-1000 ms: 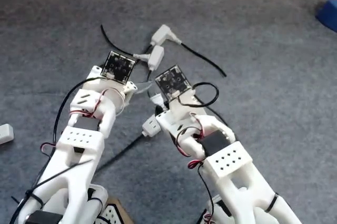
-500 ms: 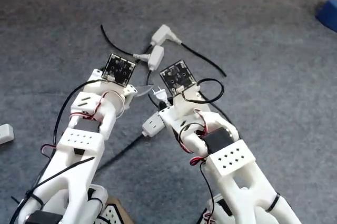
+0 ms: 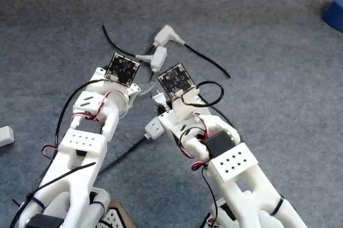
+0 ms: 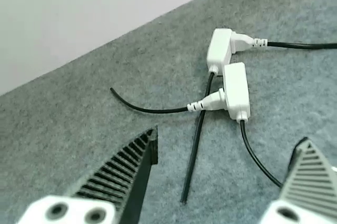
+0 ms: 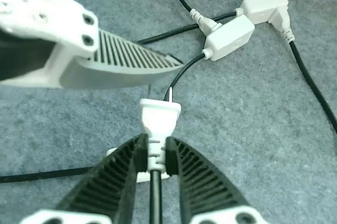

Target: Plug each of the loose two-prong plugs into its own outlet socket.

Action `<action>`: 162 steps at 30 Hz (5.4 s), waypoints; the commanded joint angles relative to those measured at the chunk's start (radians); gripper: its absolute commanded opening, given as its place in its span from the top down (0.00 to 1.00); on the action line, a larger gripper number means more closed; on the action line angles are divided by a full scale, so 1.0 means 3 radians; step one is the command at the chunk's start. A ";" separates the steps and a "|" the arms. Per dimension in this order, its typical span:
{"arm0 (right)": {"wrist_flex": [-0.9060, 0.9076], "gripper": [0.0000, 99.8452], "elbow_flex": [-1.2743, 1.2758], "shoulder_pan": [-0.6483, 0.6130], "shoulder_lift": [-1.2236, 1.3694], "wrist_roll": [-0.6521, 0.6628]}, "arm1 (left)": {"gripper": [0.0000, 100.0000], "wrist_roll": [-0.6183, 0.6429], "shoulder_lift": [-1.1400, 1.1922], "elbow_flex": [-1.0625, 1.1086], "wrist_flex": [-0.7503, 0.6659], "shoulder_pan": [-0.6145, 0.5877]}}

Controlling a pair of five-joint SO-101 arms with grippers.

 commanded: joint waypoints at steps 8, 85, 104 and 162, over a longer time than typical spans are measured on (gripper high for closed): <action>0.0008 0.99 -0.0202 -0.0018 -0.0090 -0.0026 | 0.62 -0.0153 -0.0008 0.0222 -0.0066 0.0294; 0.3808 0.99 -0.4616 -0.0366 0.3404 0.4803 | 0.62 0.0266 0.0872 -0.0248 0.0936 -0.0867; 0.3353 0.99 -0.4662 -0.0335 0.3874 0.4675 | 0.62 0.0266 0.0550 -0.0059 0.0941 -0.0821; 0.3501 0.99 -0.4733 -0.0432 0.4038 0.4670 | 0.62 0.0266 0.0811 -0.0233 0.0951 -0.0831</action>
